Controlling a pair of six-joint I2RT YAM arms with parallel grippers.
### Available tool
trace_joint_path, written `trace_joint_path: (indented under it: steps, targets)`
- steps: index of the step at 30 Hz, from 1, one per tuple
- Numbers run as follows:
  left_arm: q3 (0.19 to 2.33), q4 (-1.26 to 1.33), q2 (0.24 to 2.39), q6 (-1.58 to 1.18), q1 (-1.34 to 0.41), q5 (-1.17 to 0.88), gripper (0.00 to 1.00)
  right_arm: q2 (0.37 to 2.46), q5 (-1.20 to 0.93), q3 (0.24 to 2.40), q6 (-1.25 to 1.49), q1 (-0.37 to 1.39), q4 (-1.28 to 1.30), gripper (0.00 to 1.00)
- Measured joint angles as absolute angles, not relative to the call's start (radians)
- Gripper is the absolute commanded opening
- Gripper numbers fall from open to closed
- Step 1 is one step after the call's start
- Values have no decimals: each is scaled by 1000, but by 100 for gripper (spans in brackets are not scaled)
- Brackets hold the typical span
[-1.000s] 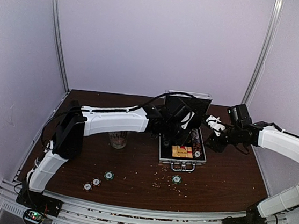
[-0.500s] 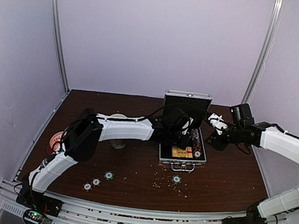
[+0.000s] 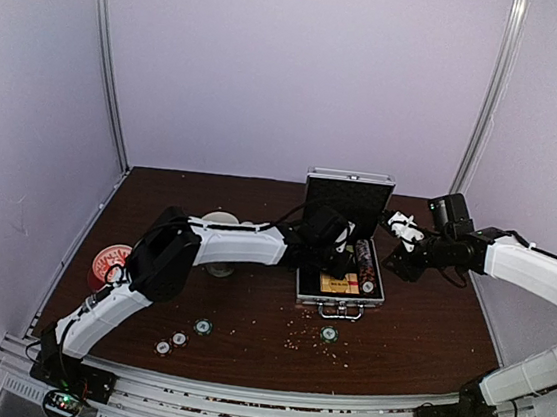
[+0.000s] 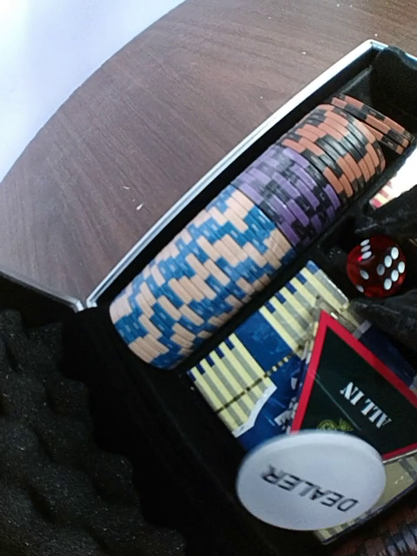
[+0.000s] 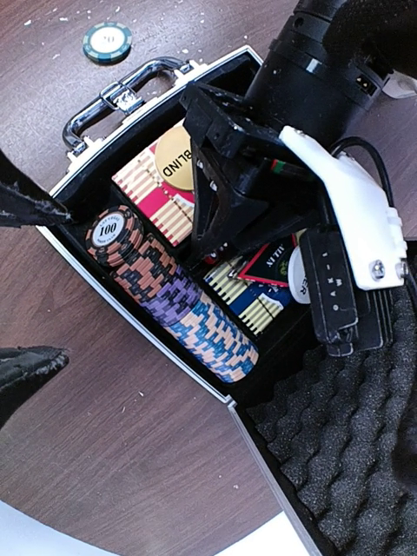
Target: Pack up texas hold em set
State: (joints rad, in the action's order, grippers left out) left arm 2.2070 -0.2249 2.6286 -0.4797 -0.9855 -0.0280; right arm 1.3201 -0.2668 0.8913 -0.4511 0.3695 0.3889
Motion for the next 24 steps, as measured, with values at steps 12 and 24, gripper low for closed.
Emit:
trace_joint_path:
  steps: [12, 24]
  targets:
    - [2217, -214, 2635, -496, -984, -68, 35, 1339, -273, 891, -468, 369, 393, 49]
    - [2071, -172, 2532, -506, -984, -75, 43, 1342, -276, 891, -469, 369, 399, 49]
